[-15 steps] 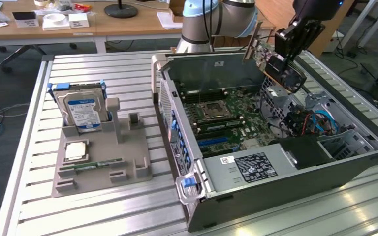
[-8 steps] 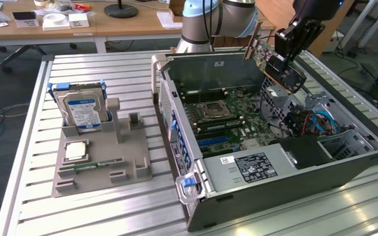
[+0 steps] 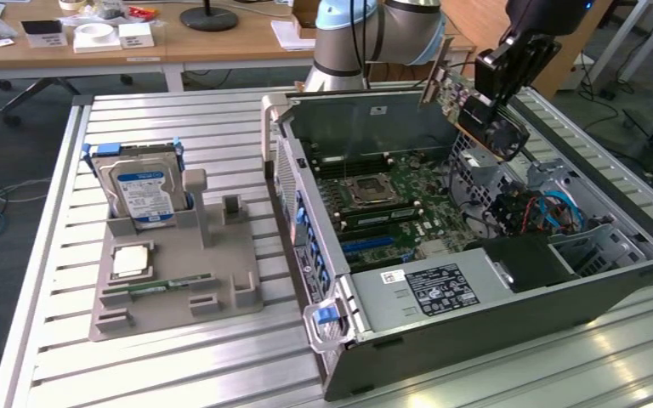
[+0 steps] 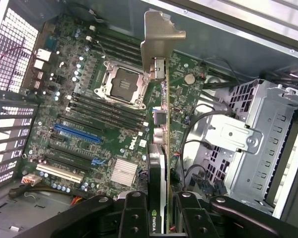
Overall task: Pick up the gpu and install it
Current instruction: 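Insert the gpu into the slot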
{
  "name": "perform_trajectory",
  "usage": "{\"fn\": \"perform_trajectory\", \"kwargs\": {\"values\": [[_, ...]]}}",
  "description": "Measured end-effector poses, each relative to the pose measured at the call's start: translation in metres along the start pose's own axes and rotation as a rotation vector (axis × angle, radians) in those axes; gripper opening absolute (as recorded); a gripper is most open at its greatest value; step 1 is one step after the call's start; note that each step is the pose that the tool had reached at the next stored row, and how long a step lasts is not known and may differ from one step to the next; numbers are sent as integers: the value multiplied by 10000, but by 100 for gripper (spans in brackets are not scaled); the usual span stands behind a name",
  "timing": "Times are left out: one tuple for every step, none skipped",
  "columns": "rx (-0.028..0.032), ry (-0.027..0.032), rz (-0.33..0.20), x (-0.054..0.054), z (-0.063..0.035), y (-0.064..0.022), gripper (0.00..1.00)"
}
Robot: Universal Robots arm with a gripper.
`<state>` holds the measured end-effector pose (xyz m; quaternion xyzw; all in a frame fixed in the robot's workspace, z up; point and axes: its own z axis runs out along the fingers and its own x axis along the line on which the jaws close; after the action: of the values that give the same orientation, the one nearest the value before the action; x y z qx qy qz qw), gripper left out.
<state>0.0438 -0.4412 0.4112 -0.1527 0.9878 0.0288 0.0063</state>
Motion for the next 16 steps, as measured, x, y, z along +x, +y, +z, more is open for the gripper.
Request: {"fn": "perform_trajectory", "kwargs": {"values": [[0, 2, -35, 0, 0, 0, 27], [-1, 5, -81, 0, 0, 0, 27], [-3, 8, -139, 0, 0, 0, 27], [-4, 11, -196, 0, 1, 0, 27], [-7, 15, -260, 0, 1, 0, 27], [-7, 18, -325, 0, 1, 0, 27], [-9, 22, -393, 0, 2, 0, 27], [-10, 26, -468, 0, 2, 0, 27], [-12, 31, -554, 0, 2, 0, 27], [-14, 36, -640, 0, 3, 0, 27], [-16, 40, -727, 0, 3, 0, 27], [-18, 45, -813, 0, 4, 0, 27], [-19, 50, -899, 0, 4, 0, 27], [-21, 55, -985, 0, 4, 0, 27], [-23, 59, -1071, 0, 5, 0, 27], [-25, 64, -1154, 0, 5, 0, 27]]}}
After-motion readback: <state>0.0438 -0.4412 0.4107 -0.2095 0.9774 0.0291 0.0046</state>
